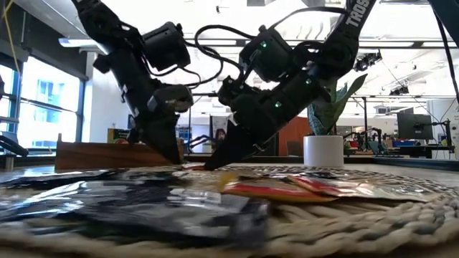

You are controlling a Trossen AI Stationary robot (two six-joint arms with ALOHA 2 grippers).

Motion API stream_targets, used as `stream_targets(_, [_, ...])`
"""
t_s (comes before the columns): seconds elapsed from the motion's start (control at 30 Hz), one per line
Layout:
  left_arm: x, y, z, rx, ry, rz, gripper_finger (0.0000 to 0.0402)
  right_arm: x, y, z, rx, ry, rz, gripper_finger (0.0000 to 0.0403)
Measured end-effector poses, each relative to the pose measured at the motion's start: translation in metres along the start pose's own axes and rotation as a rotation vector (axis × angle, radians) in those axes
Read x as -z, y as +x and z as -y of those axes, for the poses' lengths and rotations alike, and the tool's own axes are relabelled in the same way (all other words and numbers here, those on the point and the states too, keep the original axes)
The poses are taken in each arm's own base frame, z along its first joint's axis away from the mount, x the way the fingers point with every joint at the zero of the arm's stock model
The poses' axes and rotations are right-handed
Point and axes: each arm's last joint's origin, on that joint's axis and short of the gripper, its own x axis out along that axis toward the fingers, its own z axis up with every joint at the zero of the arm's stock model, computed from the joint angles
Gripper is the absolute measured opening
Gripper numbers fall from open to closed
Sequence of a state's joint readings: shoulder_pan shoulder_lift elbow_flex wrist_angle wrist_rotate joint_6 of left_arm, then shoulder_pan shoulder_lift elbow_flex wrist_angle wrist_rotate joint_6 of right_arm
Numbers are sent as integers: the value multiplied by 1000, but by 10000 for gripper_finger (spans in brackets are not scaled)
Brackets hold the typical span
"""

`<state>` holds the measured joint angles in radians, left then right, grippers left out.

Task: Pick & Place Tea
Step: Put the top left orange tea bag into the middle compartment of the wooden organizer

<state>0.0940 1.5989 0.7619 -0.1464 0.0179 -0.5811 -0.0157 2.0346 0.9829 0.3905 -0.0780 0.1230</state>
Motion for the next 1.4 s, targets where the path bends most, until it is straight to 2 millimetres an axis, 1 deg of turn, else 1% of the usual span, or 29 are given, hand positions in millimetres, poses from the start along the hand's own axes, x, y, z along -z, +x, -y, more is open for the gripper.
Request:
stream_targets(0.07, [-1,-12,-1,-46,-5,8,1,0,0,0,0,-1,0,0])
stream_targets(0.17, [-11,-39,3,-94,-6,78,0,0,0,0,9,-1,-2,0])
stream_targets(0.27, [-13,-63,2,-191,-7,114,0,1,0,0,7,0,-10,0])
stream_targets(0.37, [-13,-92,0,-300,-21,198,0,2,0,0,6,0,-16,0])
stream_targets(0.47, [-2,-112,-10,-427,-60,201,0,2,0,0,3,0,-19,0])
stream_targets(0.53, [1,-119,-14,-485,-100,213,0,2,0,0,3,0,-20,0])
stream_targets(0.63, [12,-130,-22,-564,-141,171,0,2,0,0,3,-16,-24,0])
stream_targets(0.77, [17,-133,-27,-640,-155,164,0,2,0,0,2,-25,-25,0])
stream_targets(0.87, [16,-132,-28,-684,-146,205,0,2,0,0,0,-25,-22,0])
stream_targets(1.07, [21,-117,-32,-722,-142,171,0,2,0,0,3,-26,-21,0])
stream_targets(1.27, [23,-96,-34,-749,-117,143,0,2,0,0,6,-26,-21,0])
stream_targets(1.4, [24,-91,-36,-812,-86,142,0,2,0,0,6,-26,-21,0])
